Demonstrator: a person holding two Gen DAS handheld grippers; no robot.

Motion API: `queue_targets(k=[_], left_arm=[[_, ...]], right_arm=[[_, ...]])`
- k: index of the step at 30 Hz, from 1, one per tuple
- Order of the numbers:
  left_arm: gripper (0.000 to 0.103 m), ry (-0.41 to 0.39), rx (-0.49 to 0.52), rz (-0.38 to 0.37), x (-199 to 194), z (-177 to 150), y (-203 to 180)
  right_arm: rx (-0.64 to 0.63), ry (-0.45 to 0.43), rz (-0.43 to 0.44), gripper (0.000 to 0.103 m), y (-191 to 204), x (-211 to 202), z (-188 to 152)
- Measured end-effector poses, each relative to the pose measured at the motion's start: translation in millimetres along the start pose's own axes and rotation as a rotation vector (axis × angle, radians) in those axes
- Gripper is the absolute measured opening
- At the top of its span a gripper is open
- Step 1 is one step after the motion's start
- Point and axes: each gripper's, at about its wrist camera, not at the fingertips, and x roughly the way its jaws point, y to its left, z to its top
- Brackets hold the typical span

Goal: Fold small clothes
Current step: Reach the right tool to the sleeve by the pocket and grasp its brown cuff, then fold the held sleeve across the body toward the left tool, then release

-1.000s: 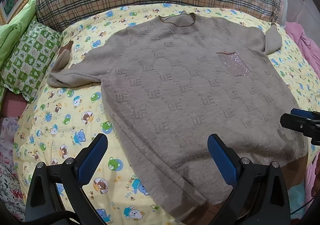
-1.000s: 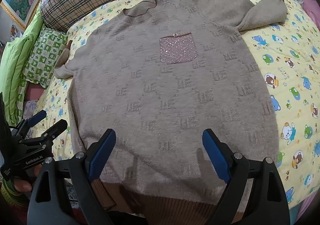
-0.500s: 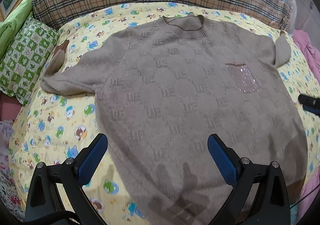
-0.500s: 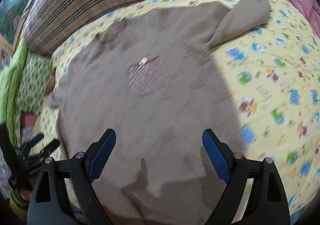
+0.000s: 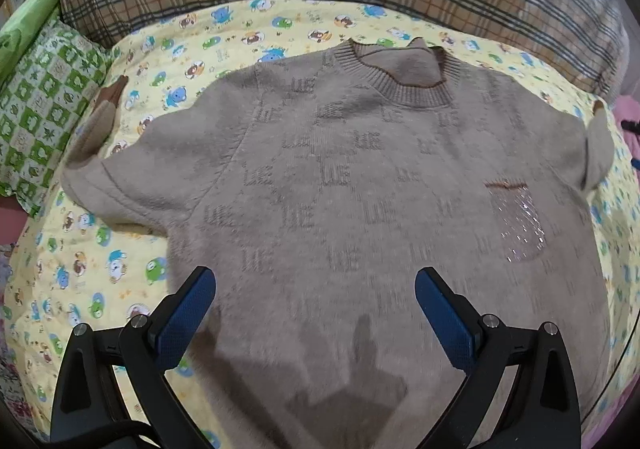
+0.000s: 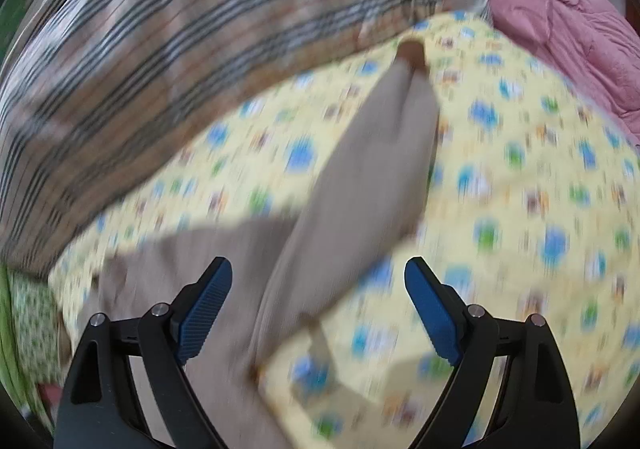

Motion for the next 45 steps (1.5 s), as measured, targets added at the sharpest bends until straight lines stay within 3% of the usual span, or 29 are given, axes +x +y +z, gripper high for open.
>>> queue_targets(k=[5,11,12,13,15,18,21,24,27,30,36,40,42,44,45], left_arm=[[0.1,0.048,-0.045,0.002,24.1,12.3,-4.4],[0.1,0.089,-0.085,-0.032,43.9,28.0,-14.9],[0.1,0.092,-0.086,-0.033,46.4,30.2,-16.6],[0.1,0.094,-0.088,-0.034,48.5,31.9,-17.4],[0.1,0.101,-0.1,-0.035,51.1,34.0,-17.9],[0.1,0.096,-0.108,-0.05,51.9,35.5,-15.7],[0.1,0.102,-0.109,-0.063,52.2,32.3,-11.0],[0.1,0.112,-0.124,-0.092,48.7,25.8,-0.8],[0.1,0.104,-0.14,-0.127,40.6,17.6,11.4],[0.1,0.115,-0.164,-0.169,33.0,8.2,26.8],[0.1,0.139,-0.194,-0.181,18.6,-11.2,57.6],[0.1,0.128,-0.215,-0.184,10.0,-21.2,76.3],[0.1,0.12,-0.233,-0.201,8.1,-23.4,83.6],[0.1,0.117,-0.241,-0.225,9.5,-21.1,85.0],[0.1,0.115,-0.241,-0.239,10.1,-19.4,84.6]], right_arm=[[0.018,-0.073,-0.064,0.079,-10.1,32.1,63.5],[0.025,-0.035,-0.178,0.072,-21.6,86.7,103.7],[0.024,-0.023,-0.187,0.061,-25.1,93.9,107.0],[0.023,-0.006,-0.197,0.043,-27.4,99.7,106.9],[0.024,0.028,-0.21,0.021,-33.9,107.4,105.9],[0.022,0.004,-0.117,0.01,-30.2,92.5,100.7],[-0.042,-0.025,0.046,0.01,-4.2,67.1,88.1],[-0.147,-0.019,0.285,0.01,46.4,37.6,60.8],[-0.237,0.037,0.499,0.01,101.9,21.1,24.0],[-0.335,0.122,0.636,0.01,162.5,20.3,-24.4],[-0.49,0.292,0.776,0.01,273.6,43.1,-128.1],[-0.581,0.375,0.818,0.01,316.1,51.9,-187.9],[-0.601,0.426,0.809,0.016,324.7,64.8,-205.2],[-0.579,0.482,0.794,0.03,326.9,76.9,-214.2],[-0.561,0.494,0.791,0.045,327.2,79.4,-217.4]])
